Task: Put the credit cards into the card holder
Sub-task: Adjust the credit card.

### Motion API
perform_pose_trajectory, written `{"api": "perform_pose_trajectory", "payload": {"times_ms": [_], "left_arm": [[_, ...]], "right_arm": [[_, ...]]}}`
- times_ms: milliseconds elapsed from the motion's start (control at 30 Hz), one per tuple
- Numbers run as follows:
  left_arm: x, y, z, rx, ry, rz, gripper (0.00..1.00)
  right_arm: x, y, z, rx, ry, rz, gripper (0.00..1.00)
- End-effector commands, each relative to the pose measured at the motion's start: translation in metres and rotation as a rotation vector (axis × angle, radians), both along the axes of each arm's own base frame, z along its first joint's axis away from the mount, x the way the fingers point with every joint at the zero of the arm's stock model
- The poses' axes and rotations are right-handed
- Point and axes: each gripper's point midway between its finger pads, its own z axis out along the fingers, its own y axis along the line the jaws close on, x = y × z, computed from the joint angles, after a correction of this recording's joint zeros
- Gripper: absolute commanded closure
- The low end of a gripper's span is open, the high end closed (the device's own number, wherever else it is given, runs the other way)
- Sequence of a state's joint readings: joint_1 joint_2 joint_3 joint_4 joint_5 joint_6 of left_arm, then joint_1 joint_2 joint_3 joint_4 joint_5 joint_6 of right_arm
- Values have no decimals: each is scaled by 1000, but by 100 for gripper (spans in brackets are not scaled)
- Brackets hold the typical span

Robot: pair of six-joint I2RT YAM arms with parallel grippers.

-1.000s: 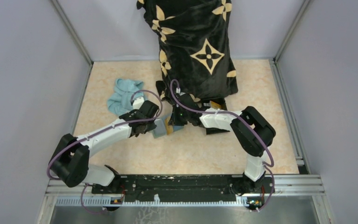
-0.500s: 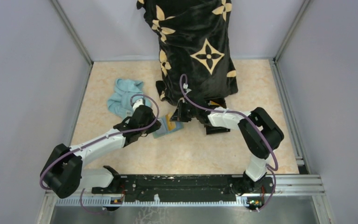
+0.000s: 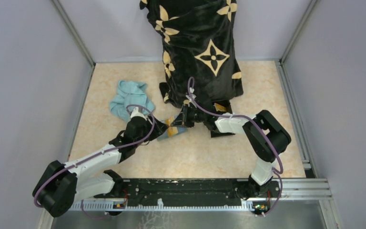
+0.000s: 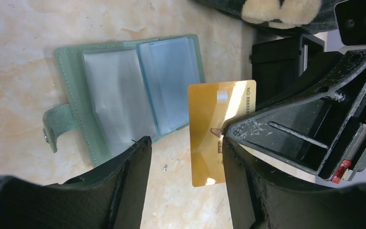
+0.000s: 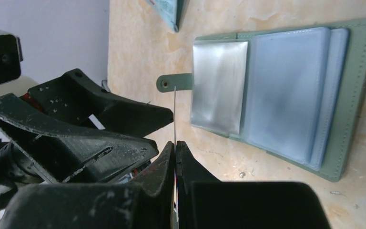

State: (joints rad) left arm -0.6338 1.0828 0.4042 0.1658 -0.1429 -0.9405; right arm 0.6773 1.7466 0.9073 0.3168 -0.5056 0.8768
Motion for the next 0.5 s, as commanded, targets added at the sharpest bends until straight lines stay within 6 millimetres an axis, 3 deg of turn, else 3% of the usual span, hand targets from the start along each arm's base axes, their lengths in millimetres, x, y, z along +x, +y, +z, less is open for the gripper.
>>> {"api": "perform_pose_trajectory", "payload": {"times_ms": [0, 100, 300, 467], "left_arm": [[4, -9, 16, -102, -45, -7, 37], [3, -9, 16, -136, -49, 4, 42], [1, 1, 12, -223, -38, 74, 65], [-1, 0, 19, -307, -76, 65, 67]], "right_arm": [[3, 8, 37, 129, -56, 29, 100], [-1, 9, 39, 154, -46, 37, 100], [-6, 9, 38, 173, -25, 46, 100], [-8, 12, 36, 200, -2, 58, 100]]}}
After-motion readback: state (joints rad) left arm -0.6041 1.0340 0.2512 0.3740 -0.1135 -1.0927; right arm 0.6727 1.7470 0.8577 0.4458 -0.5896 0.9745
